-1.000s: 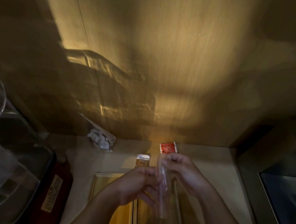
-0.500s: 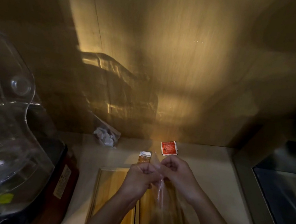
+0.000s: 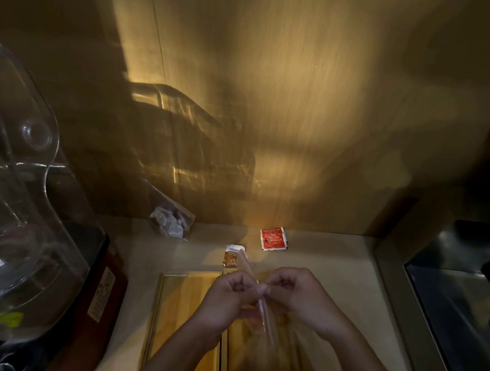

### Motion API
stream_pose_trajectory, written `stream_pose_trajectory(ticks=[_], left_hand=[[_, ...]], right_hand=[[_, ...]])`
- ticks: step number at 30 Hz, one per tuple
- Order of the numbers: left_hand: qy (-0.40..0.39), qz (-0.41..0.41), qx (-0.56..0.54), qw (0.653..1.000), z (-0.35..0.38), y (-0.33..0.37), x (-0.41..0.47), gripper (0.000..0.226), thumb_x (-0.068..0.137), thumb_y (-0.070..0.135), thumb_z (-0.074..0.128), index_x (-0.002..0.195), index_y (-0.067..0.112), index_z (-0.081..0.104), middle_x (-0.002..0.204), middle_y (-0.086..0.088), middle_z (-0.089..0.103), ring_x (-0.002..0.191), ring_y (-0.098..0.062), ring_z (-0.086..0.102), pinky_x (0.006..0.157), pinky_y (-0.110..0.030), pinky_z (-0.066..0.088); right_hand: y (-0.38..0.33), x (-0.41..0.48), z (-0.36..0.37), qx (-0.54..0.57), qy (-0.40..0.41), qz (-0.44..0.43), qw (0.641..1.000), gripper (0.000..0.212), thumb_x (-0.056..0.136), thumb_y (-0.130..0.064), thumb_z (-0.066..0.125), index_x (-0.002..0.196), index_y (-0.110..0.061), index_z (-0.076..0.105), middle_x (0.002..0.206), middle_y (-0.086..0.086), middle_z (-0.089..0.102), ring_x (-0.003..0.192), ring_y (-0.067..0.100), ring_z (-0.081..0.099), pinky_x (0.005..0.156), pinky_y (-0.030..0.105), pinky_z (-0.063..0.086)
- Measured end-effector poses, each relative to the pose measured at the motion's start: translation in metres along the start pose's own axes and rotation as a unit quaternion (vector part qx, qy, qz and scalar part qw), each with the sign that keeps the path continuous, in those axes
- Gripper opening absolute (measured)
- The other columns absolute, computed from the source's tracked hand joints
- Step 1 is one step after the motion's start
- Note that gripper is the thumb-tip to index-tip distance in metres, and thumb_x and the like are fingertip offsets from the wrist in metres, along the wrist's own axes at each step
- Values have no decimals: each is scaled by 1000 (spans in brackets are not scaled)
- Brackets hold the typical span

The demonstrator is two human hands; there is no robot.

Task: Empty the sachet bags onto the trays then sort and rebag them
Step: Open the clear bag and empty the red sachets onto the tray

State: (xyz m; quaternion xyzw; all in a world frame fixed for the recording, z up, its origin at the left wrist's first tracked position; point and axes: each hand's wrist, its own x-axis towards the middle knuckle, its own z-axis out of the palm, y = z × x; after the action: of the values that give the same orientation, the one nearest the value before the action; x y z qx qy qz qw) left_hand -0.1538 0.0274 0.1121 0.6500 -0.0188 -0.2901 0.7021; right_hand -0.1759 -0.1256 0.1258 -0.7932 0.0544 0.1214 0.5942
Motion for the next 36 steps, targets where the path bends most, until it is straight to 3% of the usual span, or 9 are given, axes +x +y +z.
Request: stream_pose_trajectory(ticks=[2,5,7,10,17,21,29,32,36], left_hand=[[22,-29,-35,999,-3,1,-1,10,87,4,56,78,5,57,75,-9,68,69,-16,70,62,-29,58],[55,-68,-78,993,-5,1,-3,13,80,-9,56,86,2,55,76,-14,69,62,-17,70,54,-27,58],[72,-81,-73,991,-6,0,-3,18,78,-13,57,93,-2,57,77,-17,70,59,-18,69,50,-25,56],[84,-73,-55,992,-7,-4,-3,7,78,-9,61,78,-3,64,70,-14,68,56,-16,66,47,-22,54],[87,-24,-3,996,-3,-9,-8,17,81,8,66,65,8,61,62,-4,64,52,-7,58,45,-16,45],[87,34,13,996,-1,-6,-8,23,79,6,68,59,9,58,56,-2,60,46,-2,53,44,-12,42],[45,53,19,997,-3,-8,-9,27,80,7,67,57,9,54,52,5,56,47,0,52,48,-12,44],[35,45,34,998,-6,-10,-9,27,81,8,66,56,10,56,55,1,58,52,-6,54,52,-16,45],[19,54,80,995,-8,-14,-11,19,83,10,64,66,6,58,71,-16,59,70,-24,56,68,-34,48]], right_hand=[[2,-4,3,13,-20,15,1000,5,79,-17,69,83,-15,67,80,9,69,69,19,67,62,30,53],[6,-7,8,-4,-36,26,999,19,74,-22,75,91,-21,65,94,12,70,87,26,68,77,43,56],[8,-8,14,-46,-38,28,998,23,71,-27,76,89,-26,62,96,6,68,87,19,67,78,42,56],[9,-8,21,-109,-30,27,993,29,71,-31,75,94,-29,57,99,-4,65,89,12,64,78,35,57],[6,-7,28,-159,16,26,987,27,75,-28,72,94,-27,53,88,-7,62,84,12,62,74,34,53],[5,-9,26,-148,23,7,989,20,78,-20,68,73,-33,55,79,-6,67,80,14,67,78,40,56],[6,-15,20,-103,-1,-16,995,27,85,-17,59,66,-35,64,71,-4,70,73,11,69,73,37,54],[8,-16,22,-121,8,-22,992,24,85,-20,59,64,-31,63,69,1,70,69,14,67,68,41,53],[9,-15,21,-152,-19,-9,988,14,80,-20,64,73,-31,59,81,5,69,79,21,67,74,43,55]])
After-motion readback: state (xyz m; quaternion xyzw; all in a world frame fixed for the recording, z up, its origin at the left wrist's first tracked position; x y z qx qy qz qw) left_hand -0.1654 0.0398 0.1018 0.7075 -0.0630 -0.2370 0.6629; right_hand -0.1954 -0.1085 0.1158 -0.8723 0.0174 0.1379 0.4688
